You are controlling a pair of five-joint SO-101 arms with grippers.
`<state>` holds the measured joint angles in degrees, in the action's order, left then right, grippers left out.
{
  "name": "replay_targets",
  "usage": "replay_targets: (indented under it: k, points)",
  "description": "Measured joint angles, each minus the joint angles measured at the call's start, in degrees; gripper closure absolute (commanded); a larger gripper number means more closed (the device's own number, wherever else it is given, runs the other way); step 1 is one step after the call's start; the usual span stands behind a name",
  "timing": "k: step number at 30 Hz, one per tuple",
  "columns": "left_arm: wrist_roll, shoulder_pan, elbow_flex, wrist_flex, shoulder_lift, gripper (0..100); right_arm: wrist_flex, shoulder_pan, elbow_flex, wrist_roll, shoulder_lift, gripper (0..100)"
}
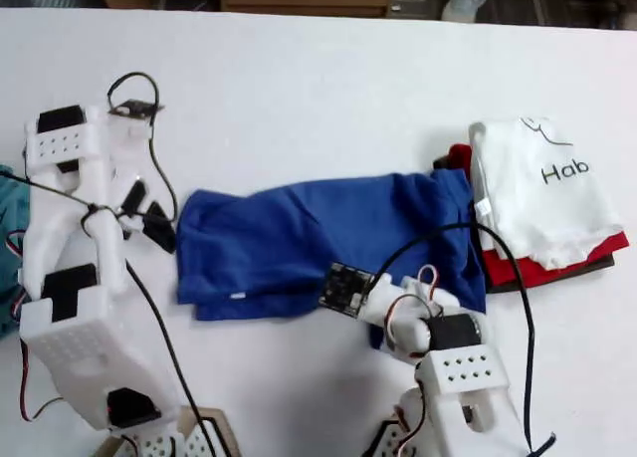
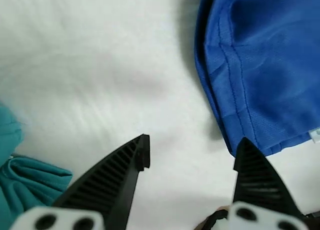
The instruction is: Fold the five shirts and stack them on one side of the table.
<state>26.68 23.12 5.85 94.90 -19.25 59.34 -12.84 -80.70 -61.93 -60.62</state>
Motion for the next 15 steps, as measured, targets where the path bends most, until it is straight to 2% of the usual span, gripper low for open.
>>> replay_targets:
  k: [3,7,15]
  points:
    - [0.0,0.1,0.0,0.0,0.0,71,-0.4,0.0,0.0,0.6,0.0,81.9]
    - [0.0,0.1,0.0,0.0,0.0,71,-1.0,0.0,0.0,0.6,0.0,97.8]
    - [0.0,0.1,0.0,0.0,0.0,71,-0.9,0.0,0.0,0.6,0.0,97.8]
